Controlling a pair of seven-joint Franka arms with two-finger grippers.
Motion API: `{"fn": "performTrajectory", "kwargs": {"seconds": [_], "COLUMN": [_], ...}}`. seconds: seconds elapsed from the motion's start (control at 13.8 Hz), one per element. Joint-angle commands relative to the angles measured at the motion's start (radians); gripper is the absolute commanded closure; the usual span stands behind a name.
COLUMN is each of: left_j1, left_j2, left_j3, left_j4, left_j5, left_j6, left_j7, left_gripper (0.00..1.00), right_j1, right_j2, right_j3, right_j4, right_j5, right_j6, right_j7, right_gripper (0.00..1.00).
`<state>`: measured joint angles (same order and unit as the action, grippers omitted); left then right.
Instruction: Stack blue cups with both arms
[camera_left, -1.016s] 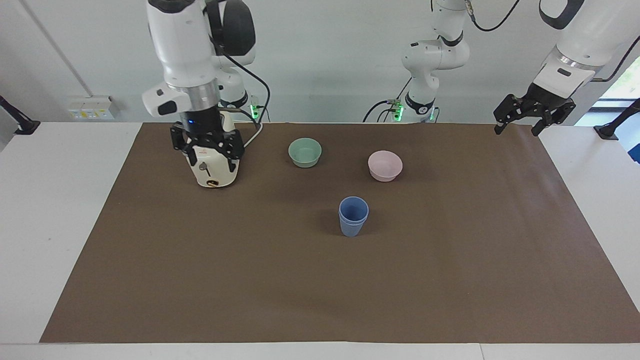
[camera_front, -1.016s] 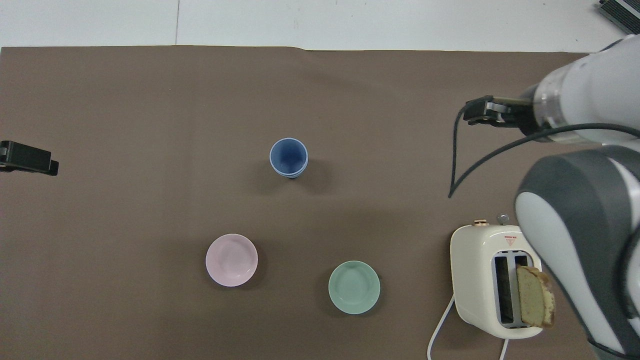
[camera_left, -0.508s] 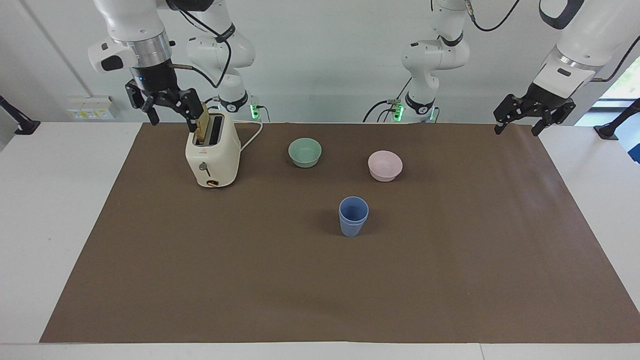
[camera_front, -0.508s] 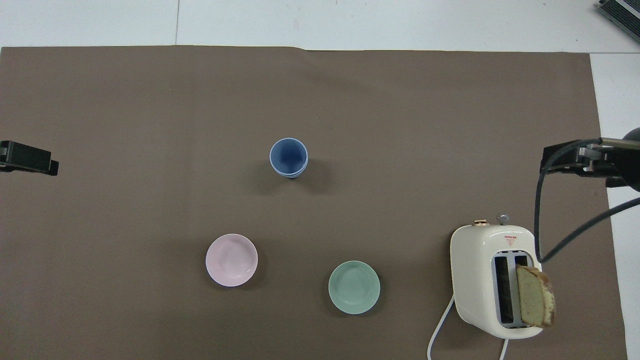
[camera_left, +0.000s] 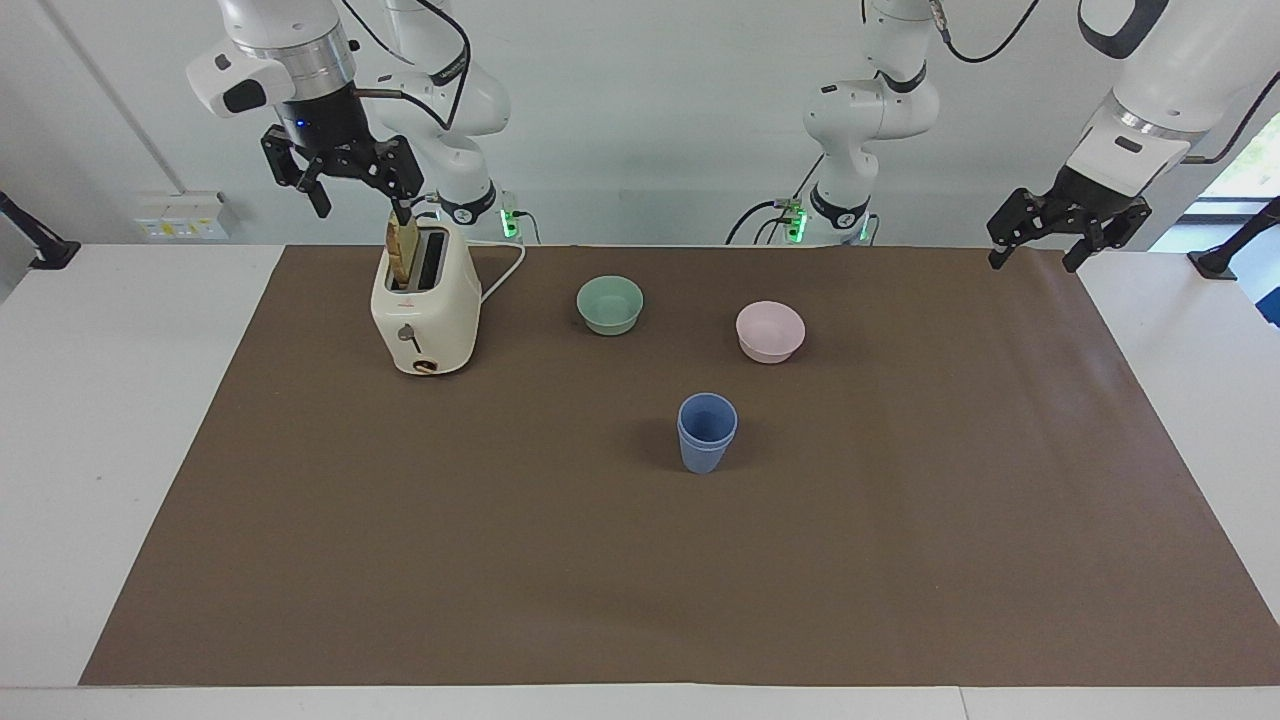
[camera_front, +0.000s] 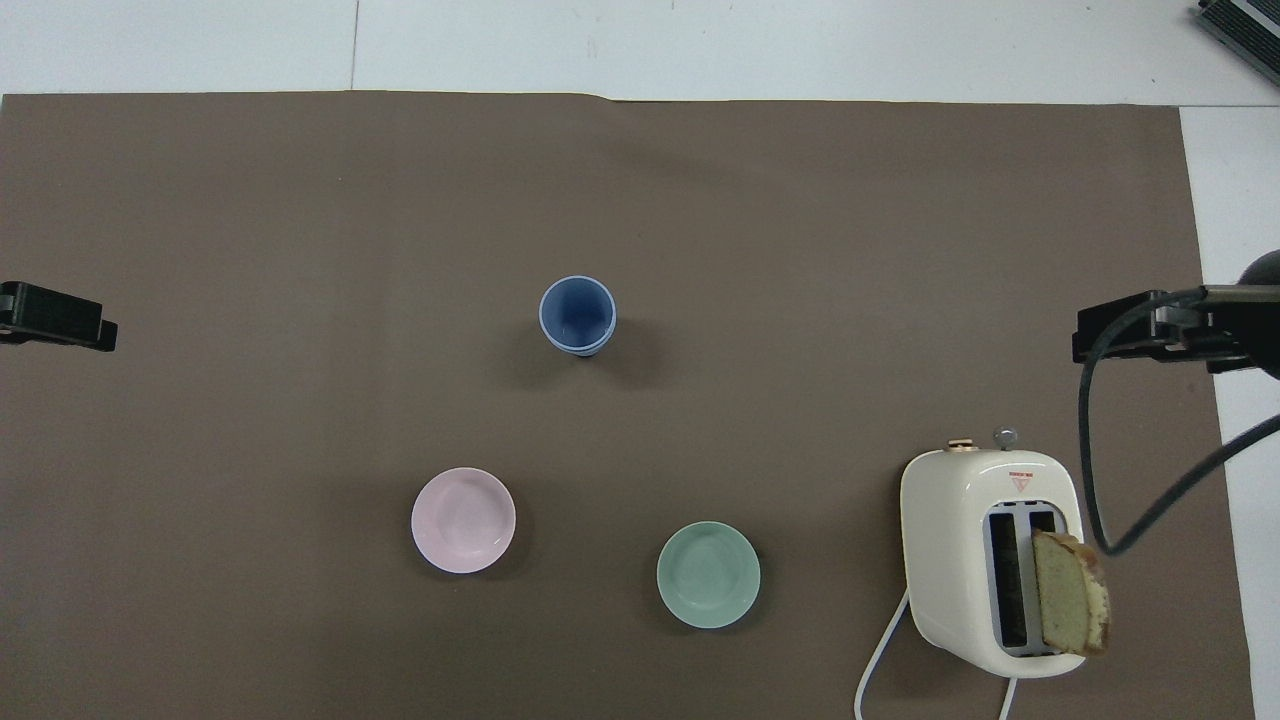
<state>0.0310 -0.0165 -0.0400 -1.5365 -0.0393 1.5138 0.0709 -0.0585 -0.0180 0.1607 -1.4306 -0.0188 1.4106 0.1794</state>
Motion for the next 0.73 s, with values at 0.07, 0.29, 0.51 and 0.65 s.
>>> {"fn": "performTrajectory", "kwargs": {"seconds": [0.07, 0.29, 0.51, 0.65], "left_j1": [0.02, 0.02, 0.02, 0.02], "left_j2": [-0.014, -0.014, -0.014, -0.014], "left_j3": [-0.012, -0.012, -0.011, -0.012], "left_j4": [-0.017, -0.017, -0.017, -0.017], "left_j5": [-0.016, -0.016, -0.016, -0.014], "left_j6": [0.016, 0.016, 0.016, 0.016], "left_j7": [0.003, 0.003, 0.003, 0.003], "left_gripper": [0.0, 0.0, 0.0, 0.0], "right_j1": [-0.008, -0.012, -0.014, -0.014], "right_j2": [0.001, -0.02, -0.02, -0.02], "right_j3": [0.0, -0.001, -0.003, -0.003], "right_j4": [-0.002, -0.039, -0.041, -0.041], "right_j5": [0.017, 0.017, 0.017, 0.017], "right_j6": [0.004, 0.008, 0.008, 0.008], "right_j7": [-0.051, -0.051, -0.051, -0.051], "right_gripper": [0.0, 0.0, 0.0, 0.0]}}
